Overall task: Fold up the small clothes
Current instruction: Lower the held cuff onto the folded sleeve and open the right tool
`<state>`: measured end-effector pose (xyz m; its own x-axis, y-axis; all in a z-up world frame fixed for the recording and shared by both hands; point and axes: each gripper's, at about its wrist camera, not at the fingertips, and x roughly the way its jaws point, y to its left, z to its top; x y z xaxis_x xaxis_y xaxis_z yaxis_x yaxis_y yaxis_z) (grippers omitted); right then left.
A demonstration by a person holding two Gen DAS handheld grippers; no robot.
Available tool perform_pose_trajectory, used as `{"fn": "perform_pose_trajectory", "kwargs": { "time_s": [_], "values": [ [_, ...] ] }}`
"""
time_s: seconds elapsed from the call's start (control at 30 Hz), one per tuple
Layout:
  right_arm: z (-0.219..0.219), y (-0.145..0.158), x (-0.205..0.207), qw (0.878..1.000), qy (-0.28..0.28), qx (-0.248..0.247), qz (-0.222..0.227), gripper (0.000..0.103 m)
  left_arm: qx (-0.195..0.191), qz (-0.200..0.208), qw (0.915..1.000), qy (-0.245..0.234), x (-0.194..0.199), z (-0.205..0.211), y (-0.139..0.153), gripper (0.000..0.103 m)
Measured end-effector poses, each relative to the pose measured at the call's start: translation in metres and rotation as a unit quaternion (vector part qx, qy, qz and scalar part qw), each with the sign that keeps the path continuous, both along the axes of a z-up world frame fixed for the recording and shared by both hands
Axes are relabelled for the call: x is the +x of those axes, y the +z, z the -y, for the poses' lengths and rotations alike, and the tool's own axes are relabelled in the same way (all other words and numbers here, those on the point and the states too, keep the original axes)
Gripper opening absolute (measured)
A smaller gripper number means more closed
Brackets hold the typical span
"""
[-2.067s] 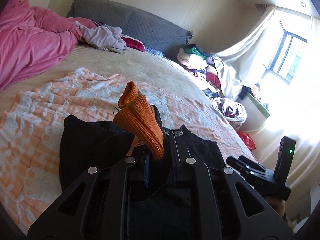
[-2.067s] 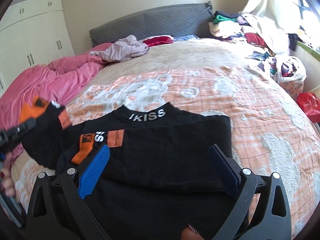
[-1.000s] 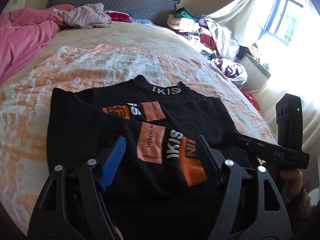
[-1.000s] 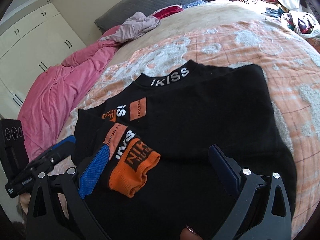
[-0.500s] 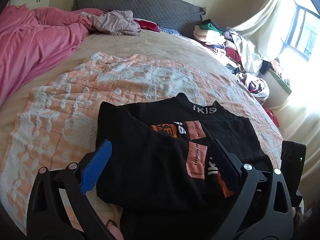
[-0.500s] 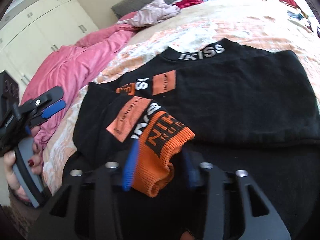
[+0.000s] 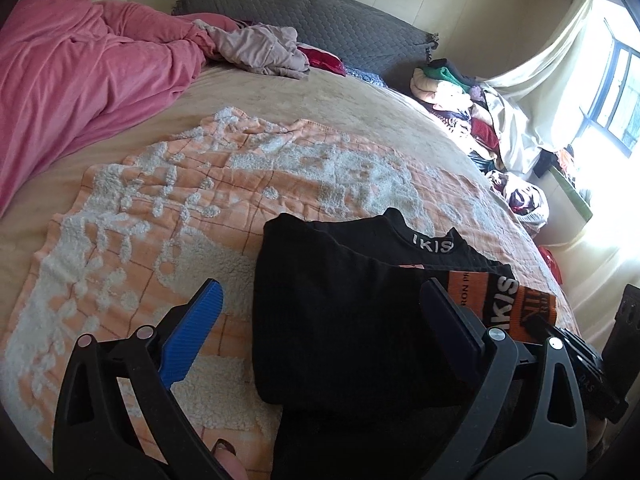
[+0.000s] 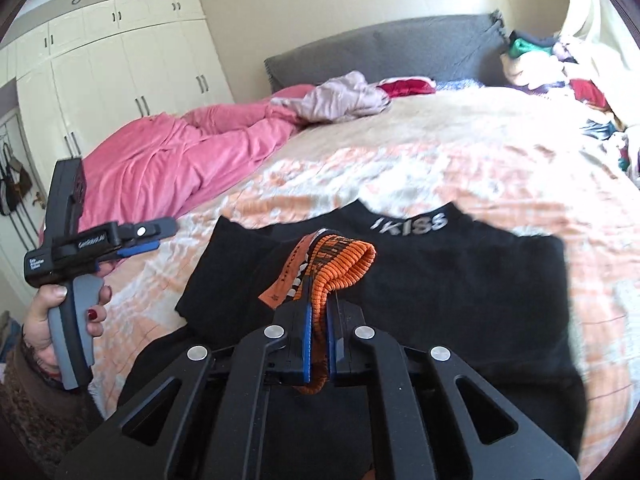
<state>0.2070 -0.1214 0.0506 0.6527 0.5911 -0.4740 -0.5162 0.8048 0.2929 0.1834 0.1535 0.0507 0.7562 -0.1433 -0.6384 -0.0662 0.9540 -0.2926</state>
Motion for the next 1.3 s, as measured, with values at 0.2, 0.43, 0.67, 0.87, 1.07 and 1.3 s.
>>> {"fn": "perform_pose_trajectory", "kwargs": {
  "time_s": [0.2, 0.43, 0.67, 0.87, 1.07, 1.3],
  "values": [
    [0.030, 0.008, 0.010, 0.999, -0.049, -0.003, 0.008, 0.005, -0.004, -0.001, 1.0000, 0.008, 0.001, -0.005, -0.001, 0.092],
    [0.056, 0.008, 0.019, 0.995, -0.094, -0.019, 0.013, 0.004, 0.009, -0.016, 0.9997, -0.014, 0.008, 0.007, -0.014, 0.092],
    [0.069, 0.004, 0.024, 0.992, -0.118, -0.030, 0.015, 0.004, 0.030, -0.023, 0.9984, -0.043, 0.015, 0.032, -0.028, 0.083],
    [0.071, 0.000, 0.028, 0.991, -0.127, -0.034, 0.008, 0.004, 0.046, -0.026, 0.9966, -0.063, 0.020, 0.048, -0.037, 0.059],
    [0.075, -0.005, 0.033, 0.990, -0.133, -0.039, -0.004, 0.004, 0.058, -0.034, 0.9941, -0.085, 0.026, 0.059, -0.047, 0.044],
    [0.076, -0.013, 0.038, 0.989, -0.140, -0.048, -0.030, 0.005, 0.075, -0.045, 0.9908, -0.103, 0.030, 0.072, -0.056, 0.043]
  ]
}}
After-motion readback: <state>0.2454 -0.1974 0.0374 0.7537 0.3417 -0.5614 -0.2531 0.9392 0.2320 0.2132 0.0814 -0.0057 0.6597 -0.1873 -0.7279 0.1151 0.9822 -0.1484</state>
